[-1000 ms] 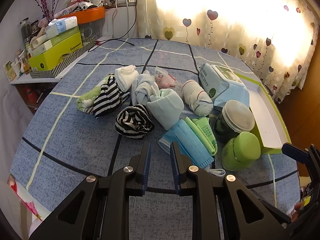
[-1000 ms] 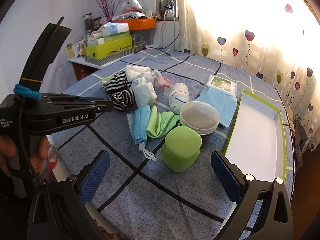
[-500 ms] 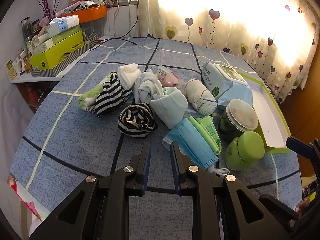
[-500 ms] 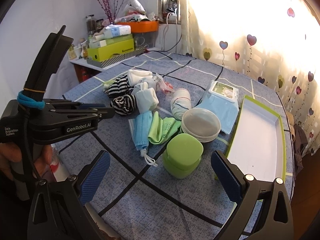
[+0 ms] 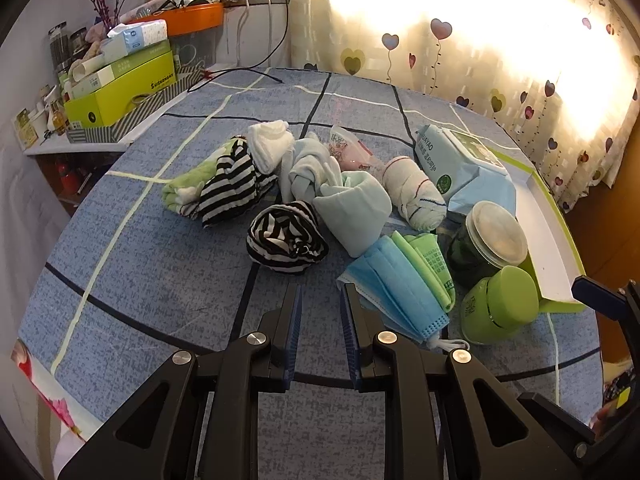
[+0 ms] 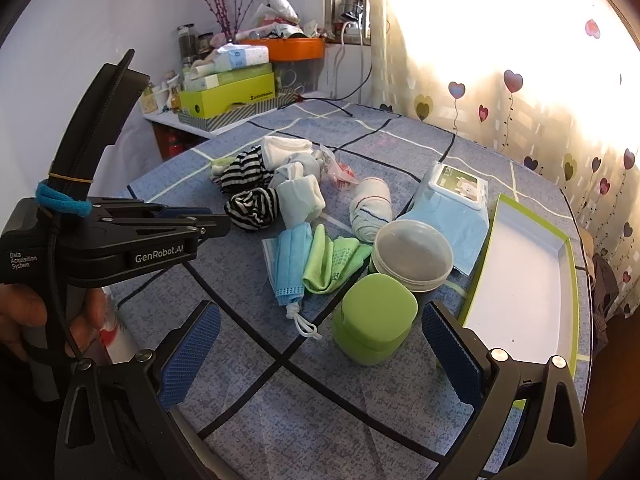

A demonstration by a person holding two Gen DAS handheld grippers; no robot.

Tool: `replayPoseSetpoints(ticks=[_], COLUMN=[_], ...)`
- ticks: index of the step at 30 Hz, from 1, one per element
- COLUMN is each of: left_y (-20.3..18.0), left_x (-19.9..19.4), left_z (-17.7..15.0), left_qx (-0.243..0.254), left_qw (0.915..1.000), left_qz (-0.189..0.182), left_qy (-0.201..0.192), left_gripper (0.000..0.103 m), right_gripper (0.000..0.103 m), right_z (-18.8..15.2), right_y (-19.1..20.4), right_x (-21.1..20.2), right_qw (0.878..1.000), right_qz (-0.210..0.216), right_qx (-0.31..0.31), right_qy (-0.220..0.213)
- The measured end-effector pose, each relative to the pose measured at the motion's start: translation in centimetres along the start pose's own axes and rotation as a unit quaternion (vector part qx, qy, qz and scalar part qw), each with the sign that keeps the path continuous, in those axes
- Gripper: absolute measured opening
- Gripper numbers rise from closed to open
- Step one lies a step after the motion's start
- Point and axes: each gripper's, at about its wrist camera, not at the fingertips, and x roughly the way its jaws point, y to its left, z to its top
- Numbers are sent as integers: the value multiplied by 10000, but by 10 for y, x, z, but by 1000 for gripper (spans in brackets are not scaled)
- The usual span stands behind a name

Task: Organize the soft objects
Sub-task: 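Move the right gripper toward the light blue face mask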

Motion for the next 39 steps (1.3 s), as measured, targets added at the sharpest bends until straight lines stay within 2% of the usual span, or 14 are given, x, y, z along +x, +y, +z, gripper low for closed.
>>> replayPoseSetpoints(ticks=[6, 15, 39], left_y=[4, 7, 12], left_x=[3, 6, 7], left_z=[0, 2, 5], left_qx=[-5, -21, -29], left_qw=[10000, 10000, 9999], left_qz=[72, -69, -71], left_qy=[-24, -22, -92], left_gripper=[21, 21, 21], right_gripper=[102, 102, 102], right_z=[2, 4, 12], right_y=[2, 3, 3], right_x=[3, 5, 14], right_qw=[10000, 10000, 9999], right_qz=[32, 72, 92], right_qx=[-35, -44, -118], right_qy=[13, 20, 15])
